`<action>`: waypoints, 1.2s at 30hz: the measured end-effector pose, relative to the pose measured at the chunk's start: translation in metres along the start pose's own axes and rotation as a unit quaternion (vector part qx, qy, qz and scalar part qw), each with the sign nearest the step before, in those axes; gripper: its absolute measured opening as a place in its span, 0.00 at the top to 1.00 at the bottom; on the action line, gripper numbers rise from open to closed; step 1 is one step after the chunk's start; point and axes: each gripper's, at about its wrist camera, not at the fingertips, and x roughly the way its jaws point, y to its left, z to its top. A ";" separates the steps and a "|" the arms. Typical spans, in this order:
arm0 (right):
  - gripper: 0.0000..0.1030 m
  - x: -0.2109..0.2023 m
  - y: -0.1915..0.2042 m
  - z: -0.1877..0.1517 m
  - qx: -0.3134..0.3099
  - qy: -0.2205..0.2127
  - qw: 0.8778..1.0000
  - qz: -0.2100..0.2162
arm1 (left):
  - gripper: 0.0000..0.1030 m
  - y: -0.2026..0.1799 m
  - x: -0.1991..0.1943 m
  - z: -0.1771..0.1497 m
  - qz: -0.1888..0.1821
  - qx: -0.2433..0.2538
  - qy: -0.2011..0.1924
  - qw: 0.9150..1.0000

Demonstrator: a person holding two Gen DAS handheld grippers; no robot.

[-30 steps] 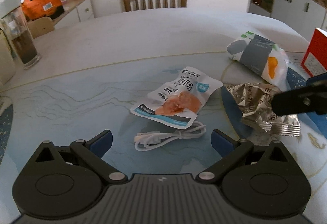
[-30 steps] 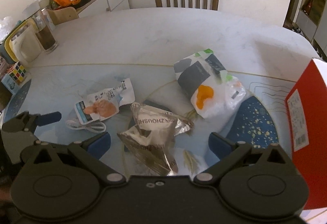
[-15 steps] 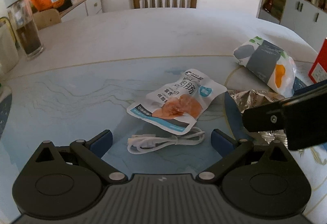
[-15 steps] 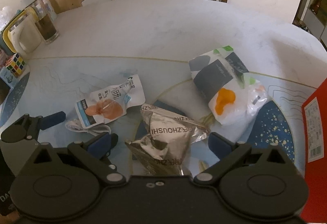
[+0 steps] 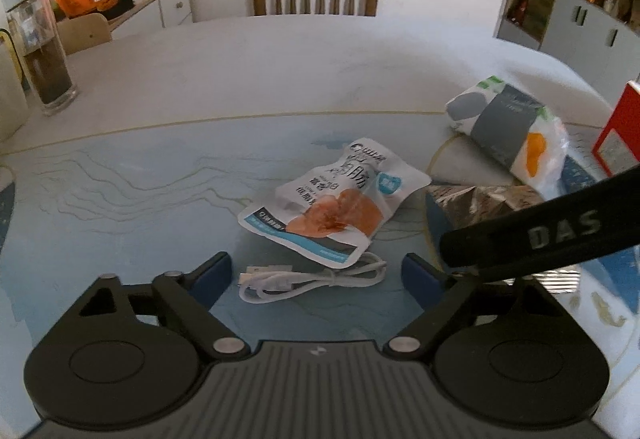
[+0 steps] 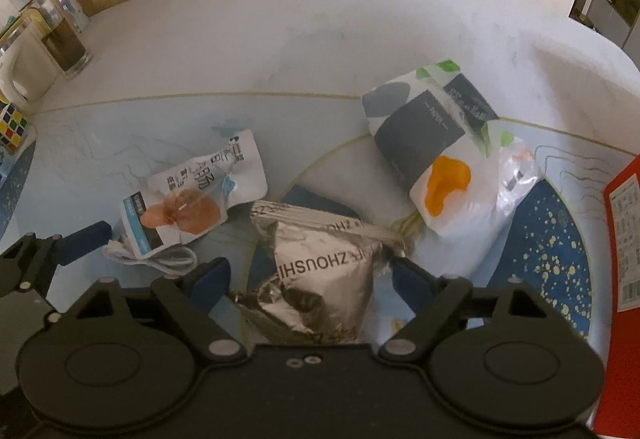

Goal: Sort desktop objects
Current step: 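Close the right tool on the silver foil bag, then carry the foil bag with the right tool over the red shoebox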

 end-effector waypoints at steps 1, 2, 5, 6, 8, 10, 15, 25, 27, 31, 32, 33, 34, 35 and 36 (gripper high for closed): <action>0.23 0.001 0.000 0.000 0.001 0.002 1.000 0.002 | 0.22 0.001 -0.001 0.000 -0.004 -0.002 -0.001 1.000; 0.27 0.001 0.000 0.000 0.002 0.004 1.000 0.004 | 0.25 0.002 -0.003 0.000 -0.006 -0.003 -0.002 1.000; 0.33 0.001 0.001 0.000 -0.001 0.005 1.000 -0.002 | 0.28 0.007 -0.004 0.000 -0.015 -0.011 -0.004 1.000; 0.34 0.001 0.001 0.000 -0.002 0.005 1.000 -0.003 | 0.28 0.008 -0.005 0.000 -0.018 -0.014 -0.004 1.000; 0.40 0.000 -0.001 0.001 0.000 0.005 1.000 -0.001 | 0.28 0.009 -0.005 0.000 -0.021 -0.016 -0.005 1.000; 0.42 -0.001 -0.004 0.000 0.006 0.006 1.000 0.003 | 0.28 0.010 -0.006 0.000 -0.023 -0.017 -0.005 1.000; 0.44 -0.005 -0.008 -0.005 0.014 0.008 1.000 0.001 | 0.28 0.015 -0.009 -0.002 -0.026 -0.018 -0.003 0.999; 0.44 -0.022 -0.011 -0.019 0.018 0.005 1.000 0.005 | 0.29 0.024 -0.021 -0.011 -0.035 -0.019 0.013 0.999; 0.44 -0.026 -0.013 -0.023 0.021 0.005 1.000 0.004 | 0.29 0.025 -0.024 -0.013 -0.040 -0.019 0.016 0.999; 0.44 -0.034 -0.014 -0.031 0.023 0.005 1.000 0.003 | 0.29 0.021 -0.030 -0.016 -0.050 -0.012 0.014 0.999; 0.44 -0.041 -0.012 -0.028 0.025 0.007 1.000 0.003 | 0.29 0.020 -0.032 -0.016 -0.053 -0.011 0.013 0.998; 0.44 -0.043 -0.014 -0.030 0.029 0.009 1.000 0.005 | 0.29 0.018 -0.034 -0.017 -0.056 -0.009 0.012 0.998; 0.44 -0.045 -0.017 -0.033 0.033 0.011 0.999 0.008 | 0.29 0.017 -0.036 -0.017 -0.058 -0.007 0.012 0.998; 0.44 -0.044 -0.019 -0.032 0.036 0.012 0.999 0.009 | 0.29 0.016 -0.038 -0.017 -0.060 -0.006 0.011 0.998; 0.44 -0.046 -0.021 -0.034 0.038 0.013 0.999 0.010 | 0.29 0.015 -0.040 -0.018 -0.062 -0.005 0.010 0.998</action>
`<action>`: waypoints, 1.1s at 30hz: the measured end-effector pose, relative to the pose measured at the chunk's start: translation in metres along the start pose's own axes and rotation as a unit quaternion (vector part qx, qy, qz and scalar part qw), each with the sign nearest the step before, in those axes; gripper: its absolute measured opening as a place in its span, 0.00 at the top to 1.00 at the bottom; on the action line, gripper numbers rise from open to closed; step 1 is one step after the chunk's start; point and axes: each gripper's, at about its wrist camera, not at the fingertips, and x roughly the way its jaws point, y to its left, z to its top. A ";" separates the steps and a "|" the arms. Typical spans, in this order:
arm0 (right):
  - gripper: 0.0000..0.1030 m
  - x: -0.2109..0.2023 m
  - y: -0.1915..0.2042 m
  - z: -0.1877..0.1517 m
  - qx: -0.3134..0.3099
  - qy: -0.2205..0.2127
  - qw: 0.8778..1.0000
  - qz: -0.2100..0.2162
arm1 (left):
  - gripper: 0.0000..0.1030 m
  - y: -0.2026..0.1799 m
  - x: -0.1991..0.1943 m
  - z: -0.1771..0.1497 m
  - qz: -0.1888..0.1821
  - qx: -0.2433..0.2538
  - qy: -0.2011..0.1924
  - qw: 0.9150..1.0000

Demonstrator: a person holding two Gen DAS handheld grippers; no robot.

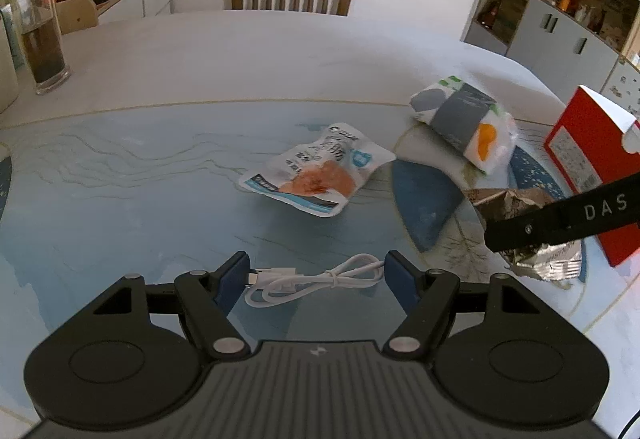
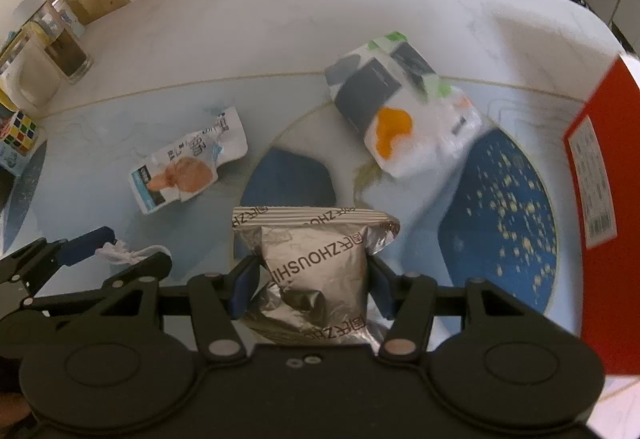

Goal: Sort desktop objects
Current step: 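Carry the foil bag with the right tool over the red shoebox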

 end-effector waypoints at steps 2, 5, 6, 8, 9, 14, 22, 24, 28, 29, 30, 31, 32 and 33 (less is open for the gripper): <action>0.44 -0.006 -0.005 -0.006 0.003 0.001 1.000 -0.001 | 0.29 -0.003 -0.004 0.000 -0.003 0.003 -0.002 1.000; 0.44 -0.018 -0.012 -0.012 0.010 -0.001 1.000 0.001 | 0.29 -0.006 -0.009 0.001 -0.007 0.004 -0.006 1.000; 0.44 -0.021 -0.014 -0.014 0.011 -0.003 1.000 0.001 | 0.29 -0.008 -0.011 0.002 -0.008 0.006 -0.008 1.000; 0.44 -0.029 -0.018 -0.016 0.014 -0.007 1.000 0.001 | 0.29 -0.013 -0.014 0.003 -0.012 0.012 -0.011 1.000; 0.44 -0.032 -0.021 -0.017 0.015 -0.009 1.000 0.001 | 0.29 -0.015 -0.016 0.003 -0.015 0.015 -0.013 1.000; 0.44 -0.049 -0.033 -0.023 0.021 -0.015 1.000 -0.002 | 0.29 -0.027 -0.025 0.007 -0.025 0.023 -0.019 0.999; 0.44 -0.085 -0.061 -0.033 0.042 -0.036 0.998 0.006 | 0.29 -0.051 -0.048 0.023 -0.035 0.052 -0.050 0.997; 0.44 -0.096 -0.068 -0.033 0.043 -0.046 0.998 0.007 | 0.29 -0.057 -0.054 0.027 -0.040 0.056 -0.057 0.996; 0.44 -0.116 -0.081 -0.034 0.041 -0.062 0.997 0.007 | 0.29 -0.071 -0.063 0.035 -0.048 0.062 -0.065 0.995; 0.44 -0.120 -0.085 -0.034 0.041 -0.066 0.997 0.006 | 0.29 -0.075 -0.065 0.036 -0.049 0.066 -0.067 0.994; 0.44 -0.125 -0.088 -0.034 0.040 -0.069 0.997 0.005 | 0.29 -0.079 -0.067 0.037 -0.049 0.070 -0.070 0.994; 0.44 -0.129 -0.093 -0.035 0.040 -0.072 0.997 0.004 | 0.29 -0.083 -0.069 0.038 -0.050 0.075 -0.073 0.993; 0.44 -0.133 -0.097 -0.035 0.040 -0.075 0.996 0.003 | 0.29 -0.087 -0.071 0.040 -0.051 0.079 -0.076 0.993; 0.44 -0.138 -0.101 -0.035 0.041 -0.080 0.996 0.001 | 0.29 -0.091 -0.074 0.042 -0.052 0.081 -0.079 0.992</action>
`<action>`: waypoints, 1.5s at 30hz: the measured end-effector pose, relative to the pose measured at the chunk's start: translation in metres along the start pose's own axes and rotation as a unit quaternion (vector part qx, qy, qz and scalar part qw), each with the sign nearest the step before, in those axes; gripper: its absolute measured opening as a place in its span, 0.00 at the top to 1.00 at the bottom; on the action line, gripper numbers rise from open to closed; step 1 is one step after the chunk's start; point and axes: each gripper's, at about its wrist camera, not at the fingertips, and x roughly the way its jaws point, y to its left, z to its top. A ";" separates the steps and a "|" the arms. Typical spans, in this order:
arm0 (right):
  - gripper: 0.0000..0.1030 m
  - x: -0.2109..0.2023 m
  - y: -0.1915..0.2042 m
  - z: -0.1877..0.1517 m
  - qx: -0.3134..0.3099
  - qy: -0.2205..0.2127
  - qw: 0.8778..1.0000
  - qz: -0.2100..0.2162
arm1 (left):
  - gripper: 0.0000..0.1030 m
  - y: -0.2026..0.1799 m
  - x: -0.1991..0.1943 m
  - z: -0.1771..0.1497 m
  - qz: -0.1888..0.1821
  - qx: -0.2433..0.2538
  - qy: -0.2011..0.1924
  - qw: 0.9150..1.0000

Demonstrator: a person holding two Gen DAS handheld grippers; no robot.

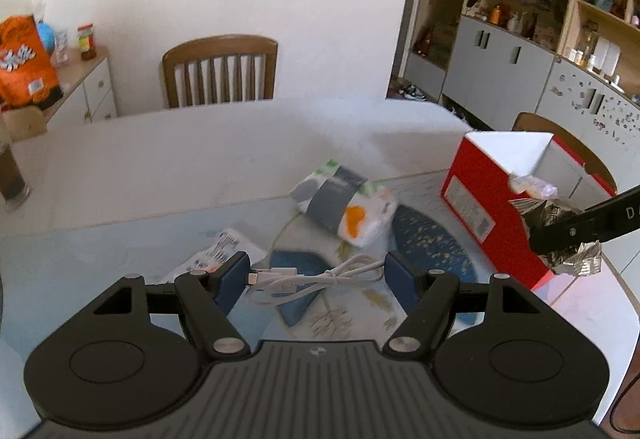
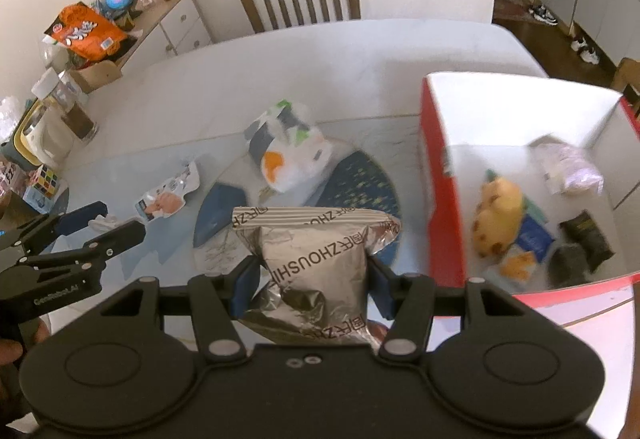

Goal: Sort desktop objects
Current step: 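Carry the foil bag with the right tool over the red shoebox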

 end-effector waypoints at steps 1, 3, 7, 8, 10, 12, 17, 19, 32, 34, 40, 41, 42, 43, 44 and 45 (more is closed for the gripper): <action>0.44 -0.004 -0.005 0.001 0.000 -0.005 1.000 -0.001 | 0.29 -0.004 -0.001 0.003 -0.001 0.002 -0.003 1.000; 0.45 -0.010 -0.014 0.001 0.001 -0.011 1.000 -0.002 | 0.29 -0.011 -0.002 0.009 -0.003 0.007 -0.007 1.000; 0.45 -0.018 -0.033 0.003 0.005 -0.022 1.000 -0.004 | 0.29 -0.025 -0.003 0.020 -0.009 0.014 -0.010 1.000; 0.45 -0.020 -0.038 0.003 0.006 -0.024 1.000 -0.004 | 0.29 -0.029 -0.003 0.022 -0.010 0.016 -0.010 1.000; 0.45 -0.023 -0.048 0.004 0.008 -0.028 1.000 -0.003 | 0.29 -0.037 -0.002 0.026 -0.013 0.017 -0.009 1.000; 0.45 -0.025 -0.058 0.005 0.008 -0.031 0.999 -0.003 | 0.29 -0.046 0.001 0.030 -0.015 0.018 -0.008 1.000; 0.45 -0.032 -0.085 0.009 0.010 -0.040 0.999 -0.004 | 0.29 -0.073 0.010 0.038 -0.019 0.024 -0.010 0.999; 0.45 -0.034 -0.096 0.011 0.012 -0.043 0.999 -0.006 | 0.29 -0.084 0.014 0.042 -0.022 0.027 -0.010 0.999; 0.45 -0.043 -0.173 0.016 0.041 -0.053 0.998 -0.018 | 0.29 -0.170 0.053 0.067 -0.062 0.076 -0.009 0.995; 0.45 -0.043 -0.182 0.016 0.043 -0.052 0.997 -0.023 | 0.29 -0.184 0.060 0.073 -0.071 0.087 -0.012 0.994; 0.45 -0.038 -0.205 0.019 0.044 -0.050 0.997 -0.039 | 0.29 -0.219 0.089 0.092 -0.092 0.113 -0.009 0.989; 0.45 -0.036 -0.208 0.020 0.043 -0.049 0.997 -0.040 | 0.29 -0.223 0.094 0.095 -0.092 0.115 -0.008 0.989; 0.45 -0.033 -0.211 0.021 0.041 -0.047 0.997 -0.043 | 0.29 -0.228 0.099 0.097 -0.090 0.120 -0.010 0.989; 0.45 -0.030 -0.212 0.021 0.038 -0.044 0.997 -0.046 | 0.29 -0.232 0.103 0.099 -0.088 0.125 -0.014 0.988; 0.45 -0.027 -0.214 0.022 0.035 -0.040 0.997 -0.049 | 0.29 -0.237 0.108 0.101 -0.088 0.130 -0.016 0.987; 0.46 -0.024 -0.215 0.023 0.032 -0.037 0.998 -0.050 | 0.29 -0.241 0.112 0.103 -0.089 0.133 -0.014 0.987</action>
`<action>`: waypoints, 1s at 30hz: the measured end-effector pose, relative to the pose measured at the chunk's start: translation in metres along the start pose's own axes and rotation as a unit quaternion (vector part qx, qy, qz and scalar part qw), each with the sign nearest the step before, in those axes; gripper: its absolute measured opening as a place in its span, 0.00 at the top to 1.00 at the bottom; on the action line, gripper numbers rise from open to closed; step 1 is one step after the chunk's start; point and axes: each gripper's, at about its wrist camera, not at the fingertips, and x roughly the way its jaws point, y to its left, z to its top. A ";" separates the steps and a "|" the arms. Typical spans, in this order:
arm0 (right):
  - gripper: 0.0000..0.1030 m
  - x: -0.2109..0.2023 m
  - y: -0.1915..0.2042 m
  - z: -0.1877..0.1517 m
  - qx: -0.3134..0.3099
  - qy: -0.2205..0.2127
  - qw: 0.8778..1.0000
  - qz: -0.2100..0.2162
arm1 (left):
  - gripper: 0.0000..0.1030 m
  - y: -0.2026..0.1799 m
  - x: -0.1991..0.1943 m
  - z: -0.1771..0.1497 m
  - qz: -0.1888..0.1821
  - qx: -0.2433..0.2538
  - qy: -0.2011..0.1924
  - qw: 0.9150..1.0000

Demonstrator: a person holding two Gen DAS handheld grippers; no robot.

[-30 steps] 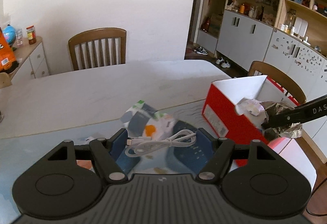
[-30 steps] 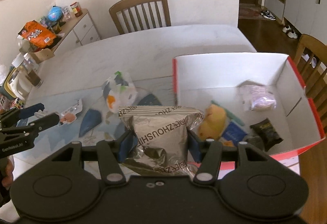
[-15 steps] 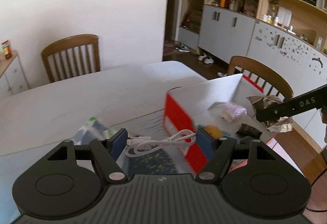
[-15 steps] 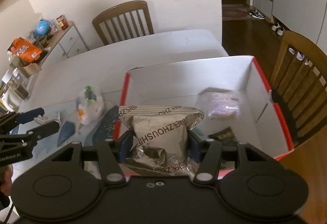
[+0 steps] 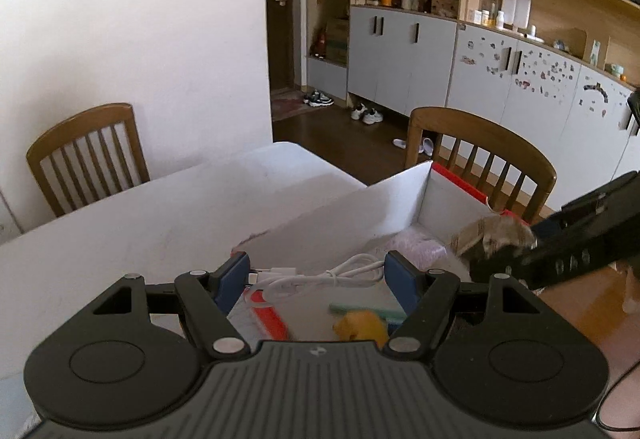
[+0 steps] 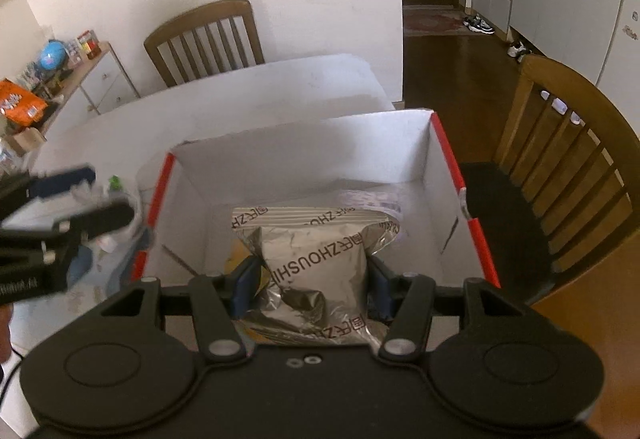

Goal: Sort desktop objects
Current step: 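Carry the foil bag with the right tool over the red shoebox, then lower the foil bag into the box and open the right tool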

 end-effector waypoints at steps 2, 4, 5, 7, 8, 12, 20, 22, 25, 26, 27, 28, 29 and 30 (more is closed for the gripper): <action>0.46 0.005 -0.001 0.000 -0.007 0.006 1.000 -0.002 | 0.29 -0.003 0.011 0.006 -0.003 0.003 0.003 1.000; 0.46 0.010 -0.003 -0.001 -0.013 0.011 1.000 0.000 | 0.29 -0.005 0.021 0.009 -0.007 0.009 0.010 1.000; 0.46 0.013 -0.003 -0.001 -0.017 0.013 1.000 0.001 | 0.29 -0.006 0.027 0.011 -0.011 0.012 0.015 1.000; 0.46 0.016 -0.004 -0.001 -0.023 0.018 1.000 0.000 | 0.29 -0.008 0.041 0.016 -0.026 0.015 0.033 0.999; 0.46 0.018 -0.005 -0.001 -0.026 0.020 0.999 0.001 | 0.29 -0.008 0.047 0.017 -0.032 0.016 0.041 0.999; 0.46 0.025 -0.002 -0.002 -0.044 0.030 0.999 0.006 | 0.29 -0.013 0.075 0.024 -0.048 0.022 0.081 0.995; 0.46 0.043 0.007 -0.004 -0.074 0.050 0.996 0.010 | 0.29 -0.025 0.115 0.024 -0.049 0.031 0.126 0.990; 0.46 0.047 0.007 -0.004 -0.080 0.053 0.995 0.007 | 0.28 -0.026 0.125 0.024 -0.044 0.032 0.139 0.989; 0.46 0.057 0.006 -0.005 -0.087 0.063 0.994 0.004 | 0.28 -0.029 0.139 0.024 -0.038 0.044 0.152 0.987; 0.46 0.060 0.006 -0.006 -0.089 0.070 0.994 0.007 | 0.28 -0.030 0.143 0.023 -0.036 0.047 0.157 0.986; 0.46 0.063 0.006 -0.007 -0.090 0.074 0.993 0.008 | 0.28 -0.031 0.147 0.023 -0.035 0.050 0.162 0.985; 0.46 0.065 0.008 -0.007 -0.092 0.078 0.993 0.009 | 0.28 -0.031 0.149 0.023 -0.033 0.053 0.165 0.984; 0.46 0.067 0.008 -0.009 -0.096 0.081 0.992 0.012 | 0.28 -0.033 0.153 0.022 -0.031 0.058 0.169 0.983; 0.46 0.068 0.010 -0.010 -0.099 0.082 0.992 0.015 | 0.28 -0.034 0.156 0.022 -0.031 0.063 0.174 0.982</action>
